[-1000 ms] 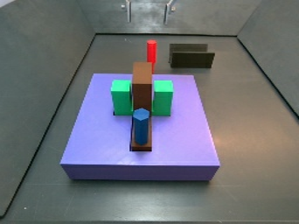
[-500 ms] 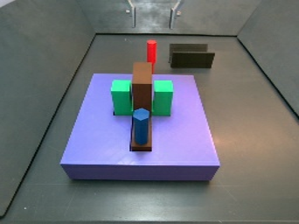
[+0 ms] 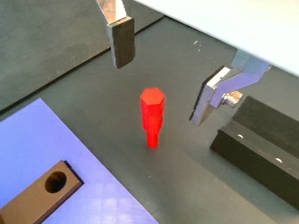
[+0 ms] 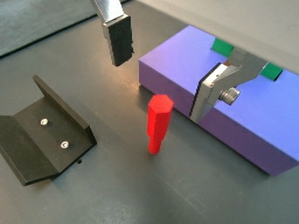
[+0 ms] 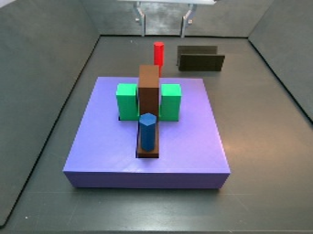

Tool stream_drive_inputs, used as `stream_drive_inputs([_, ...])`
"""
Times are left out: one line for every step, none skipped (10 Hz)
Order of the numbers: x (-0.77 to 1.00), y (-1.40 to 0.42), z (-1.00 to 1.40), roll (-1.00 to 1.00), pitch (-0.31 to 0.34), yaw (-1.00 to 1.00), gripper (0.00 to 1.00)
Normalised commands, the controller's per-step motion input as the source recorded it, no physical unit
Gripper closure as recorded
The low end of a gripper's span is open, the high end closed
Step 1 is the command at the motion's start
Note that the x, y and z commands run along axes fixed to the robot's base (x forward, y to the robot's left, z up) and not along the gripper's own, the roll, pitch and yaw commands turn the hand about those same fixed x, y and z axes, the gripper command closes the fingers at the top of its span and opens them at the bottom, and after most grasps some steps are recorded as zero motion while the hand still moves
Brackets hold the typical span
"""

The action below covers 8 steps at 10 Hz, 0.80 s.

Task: Pick up the red object. Move up. Move to above the board. Insert the red object.
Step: Pick up the red object.

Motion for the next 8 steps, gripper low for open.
stream_drive_inputs([0.01,0.0,-0.25,0.25,0.003,-0.04,0.0])
stream_drive_inputs([0.0,0.0,-0.25,0.28,0.0,-0.05,0.0])
stream_drive_inputs([0.0,0.0,-0.21,0.19,0.0,-0.06,0.0])
stream_drive_inputs([-0.14,0.0,-0.12,0.01,0.0,0.0,0.0])
stream_drive_inputs([-0.19,-0.03,-0.1,0.0,-0.043,0.0,0.0])
stream_drive_inputs([-0.05,-0.01,-0.15,0.06,-0.029,0.0,0.0])
stream_drive_inputs([0.0,0.0,-0.18,0.09,-0.017,0.0,0.0])
stream_drive_inputs([0.0,-0.02,-0.15,0.09,-0.011,0.0,0.0])
